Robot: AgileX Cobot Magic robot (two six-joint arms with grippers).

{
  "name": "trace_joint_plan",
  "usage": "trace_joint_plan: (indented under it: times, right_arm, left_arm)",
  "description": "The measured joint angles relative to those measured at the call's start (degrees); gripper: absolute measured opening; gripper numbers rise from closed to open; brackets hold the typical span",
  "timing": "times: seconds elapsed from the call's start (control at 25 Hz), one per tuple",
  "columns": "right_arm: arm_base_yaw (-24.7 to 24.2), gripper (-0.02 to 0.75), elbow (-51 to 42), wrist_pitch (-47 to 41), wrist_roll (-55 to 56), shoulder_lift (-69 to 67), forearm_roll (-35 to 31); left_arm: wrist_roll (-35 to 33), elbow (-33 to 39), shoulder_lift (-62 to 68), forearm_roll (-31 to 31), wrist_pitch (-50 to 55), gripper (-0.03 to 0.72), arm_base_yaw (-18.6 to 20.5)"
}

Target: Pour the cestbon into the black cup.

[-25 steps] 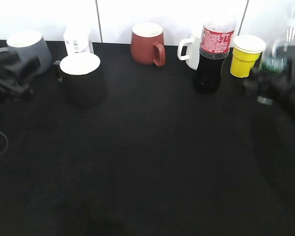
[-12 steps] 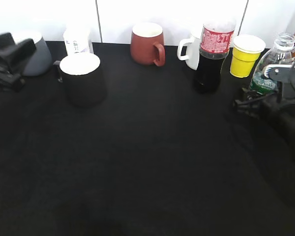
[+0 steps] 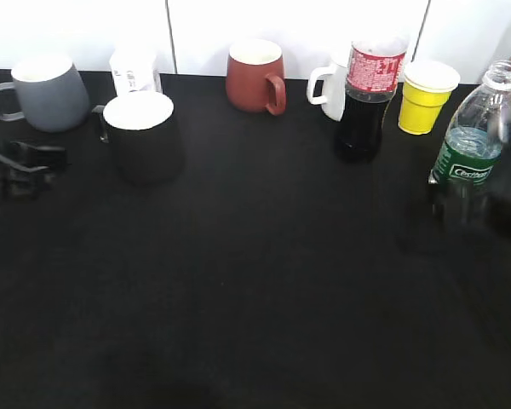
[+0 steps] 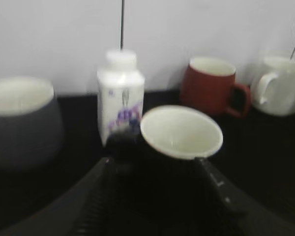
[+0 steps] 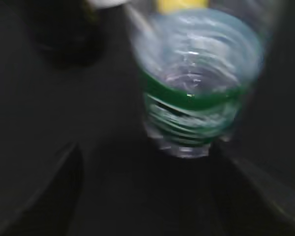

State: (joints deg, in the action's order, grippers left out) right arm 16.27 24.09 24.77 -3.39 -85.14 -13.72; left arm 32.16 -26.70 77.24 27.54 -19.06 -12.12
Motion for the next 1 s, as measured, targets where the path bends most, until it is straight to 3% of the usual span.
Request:
trace_joint_plan:
  times: [0.08, 0.16, 0.28, 0.4, 0.56, 0.68, 0.84, 1.0]
  right_arm:
    - [0.00, 0.596, 8.30, -21.54, 0.00, 6.31, 0.59]
    - [0.00, 0.595, 16.02, -37.76, 0.00, 11.25, 4.52]
    - [0.00, 0.595, 21.45, -50.41, 0.07, 19.98, 9.43]
    - [0.00, 0.595, 21.56, -60.95, 0.07, 33.27, 11.97]
    - [0.00, 0.595, 20.93, -76.44, 2.45, 54.15, 11.97]
    - [0.00, 0.595, 15.69, -87.16, 7.96, 70.41, 14.02]
    - [0.00, 0.595, 12.56, -94.34, 13.24, 85.59, 22.91]
    - [0.00, 0.518, 6.21, -88.79, 15.26, 85.68, 24.28]
  left_arm:
    - [0.60, -4.42, -3.46, -2.54, 13.59, 0.389, -4.81]
    - [0.72, -9.62, -8.15, -6.58, 28.96, 0.389, -10.43]
    - [0.76, -16.13, -19.13, -7.25, 46.21, 0.389, -16.21]
    - [-2.85, -16.44, -36.30, -8.07, 58.13, 0.388, -17.57]
    - [-15.29, -15.95, -53.32, -17.54, 72.97, 0.387, -17.64]
    - [-17.12, -9.01, -65.53, -21.68, 81.01, 0.387, -17.64]
    - [-21.39, -4.38, -77.58, -23.24, 82.71, 0.386, -17.64]
    - [-21.54, -2.97, -77.63, -23.53, 80.54, 0.386, -17.64]
